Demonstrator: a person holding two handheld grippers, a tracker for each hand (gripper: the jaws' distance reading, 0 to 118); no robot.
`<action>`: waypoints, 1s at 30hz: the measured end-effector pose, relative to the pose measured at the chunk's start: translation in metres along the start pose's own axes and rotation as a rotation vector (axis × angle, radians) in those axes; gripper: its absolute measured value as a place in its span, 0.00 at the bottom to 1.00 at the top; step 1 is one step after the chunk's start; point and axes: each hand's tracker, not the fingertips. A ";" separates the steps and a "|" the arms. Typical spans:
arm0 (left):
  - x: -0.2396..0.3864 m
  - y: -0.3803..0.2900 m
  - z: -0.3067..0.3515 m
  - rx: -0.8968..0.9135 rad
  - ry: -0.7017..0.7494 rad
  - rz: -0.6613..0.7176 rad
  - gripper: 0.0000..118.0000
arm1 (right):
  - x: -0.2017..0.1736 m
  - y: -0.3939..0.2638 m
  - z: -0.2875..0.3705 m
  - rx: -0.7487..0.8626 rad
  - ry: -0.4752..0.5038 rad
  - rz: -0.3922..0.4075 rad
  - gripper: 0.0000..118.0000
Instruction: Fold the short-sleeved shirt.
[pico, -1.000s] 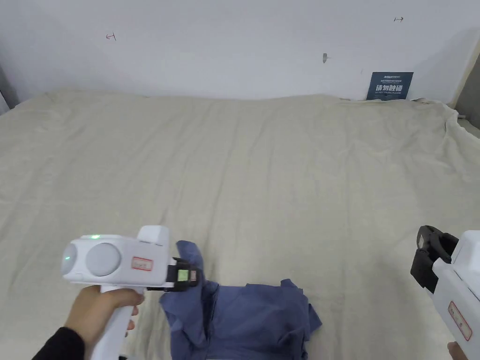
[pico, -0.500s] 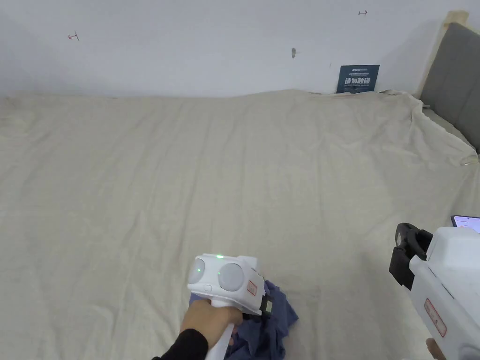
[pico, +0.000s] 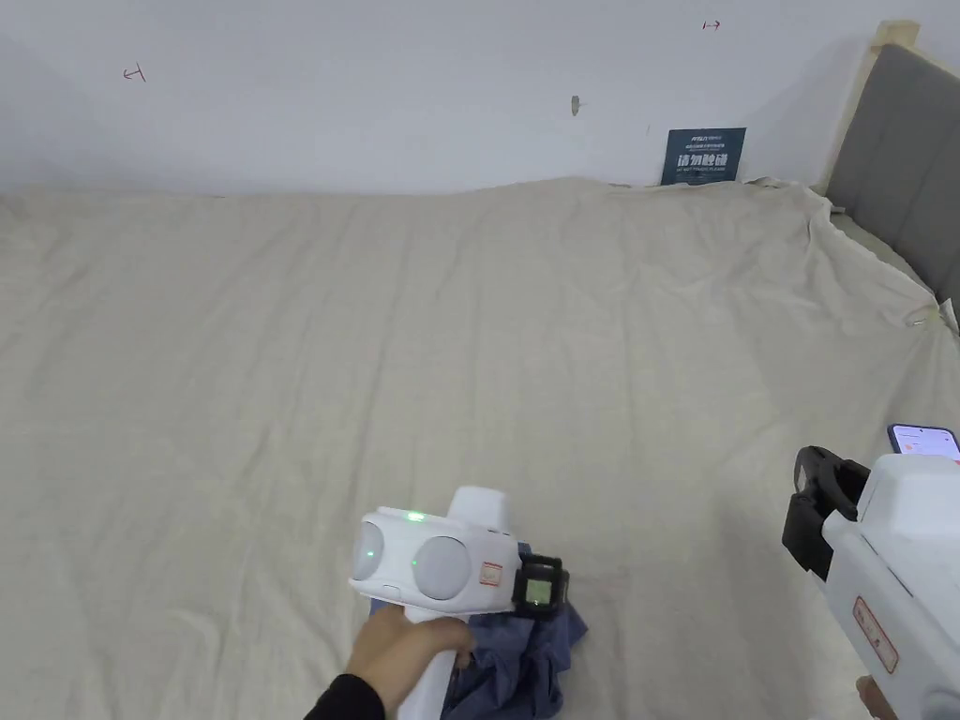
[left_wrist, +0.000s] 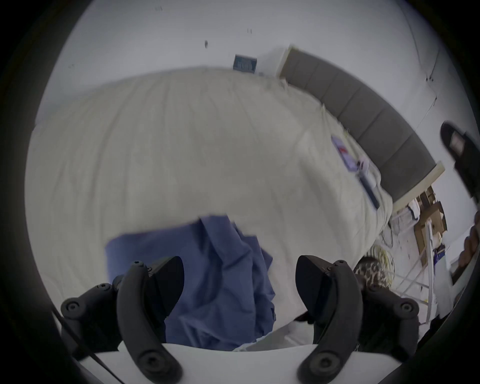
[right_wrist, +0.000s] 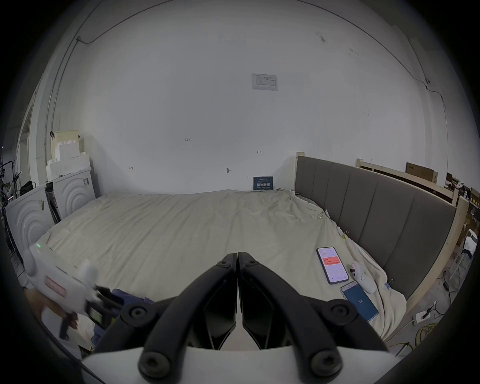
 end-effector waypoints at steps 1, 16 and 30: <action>-0.005 0.003 0.010 0.040 0.013 0.002 0.80 | 0.000 0.001 0.001 0.003 0.003 0.000 0.00; -0.064 -0.047 0.014 0.328 0.192 -0.035 0.00 | -0.006 0.004 0.000 0.013 0.012 -0.003 0.00; -0.011 -0.089 -0.052 0.217 0.041 -0.065 0.00 | 0.008 0.000 0.001 -0.026 -0.022 0.006 0.00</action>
